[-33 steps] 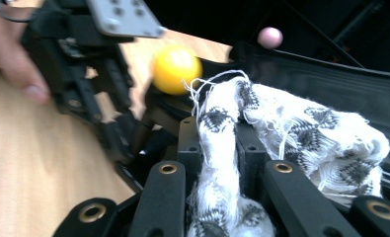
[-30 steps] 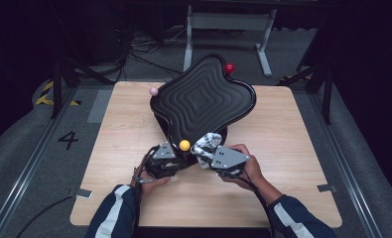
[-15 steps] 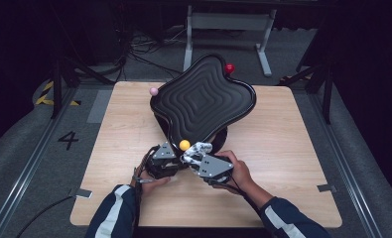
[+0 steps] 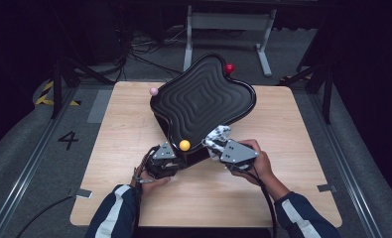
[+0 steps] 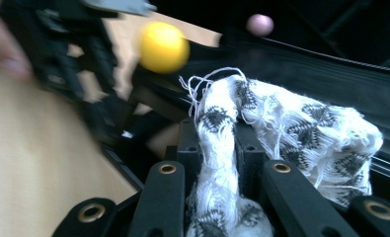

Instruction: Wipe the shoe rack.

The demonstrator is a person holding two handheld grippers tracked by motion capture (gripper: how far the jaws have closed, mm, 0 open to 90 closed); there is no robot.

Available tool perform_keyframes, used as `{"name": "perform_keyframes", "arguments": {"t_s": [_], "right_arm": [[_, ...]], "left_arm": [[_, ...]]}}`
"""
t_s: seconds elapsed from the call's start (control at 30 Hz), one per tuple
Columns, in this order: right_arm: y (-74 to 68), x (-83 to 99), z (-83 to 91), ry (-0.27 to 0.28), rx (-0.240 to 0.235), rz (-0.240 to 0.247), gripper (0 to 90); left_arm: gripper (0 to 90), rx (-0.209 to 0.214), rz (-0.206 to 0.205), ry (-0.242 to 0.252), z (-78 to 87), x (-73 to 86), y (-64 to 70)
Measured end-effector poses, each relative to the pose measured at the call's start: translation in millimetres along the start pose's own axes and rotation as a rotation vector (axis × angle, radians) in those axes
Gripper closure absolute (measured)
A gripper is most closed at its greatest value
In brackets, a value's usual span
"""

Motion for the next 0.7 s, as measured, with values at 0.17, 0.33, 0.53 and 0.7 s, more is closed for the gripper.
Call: {"name": "perform_keyframes", "arguments": {"t_s": [0.17, 0.33, 0.53, 0.7], "right_arm": [[28.9, 8.9, 12.8, 0.011, 0.054, -0.075, 78.5], [57.2, 14.9, 30.6, 0.024, 0.088, -0.121, 78.2], [75.0, 16.1, 44.6, 0.031, 0.122, -0.129, 78.1], [88.8, 17.6, 52.6, 0.044, 0.144, -0.149, 78.0]], "left_arm": [[73.2, 0.002, 0.001, 0.0, 0.1, -0.1, -0.3], [73.2, 0.004, 0.005, 0.004, -0.2, -0.2, -0.4], [73.2, 0.004, 0.006, 0.005, -0.3, -0.2, -0.4], [73.2, 0.0, 0.0, 0.002, -0.1, -0.1, -0.2]]}}
Point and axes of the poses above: each handheld gripper's, and its own axes: z roughly backward along the jaws, x roughly out of its underside, y roughly to its right, the point moved 6 cm from there along -z, roughly forward along the jaws, and after that the axes turned 9 degrees about y, right-handed, at the moved point
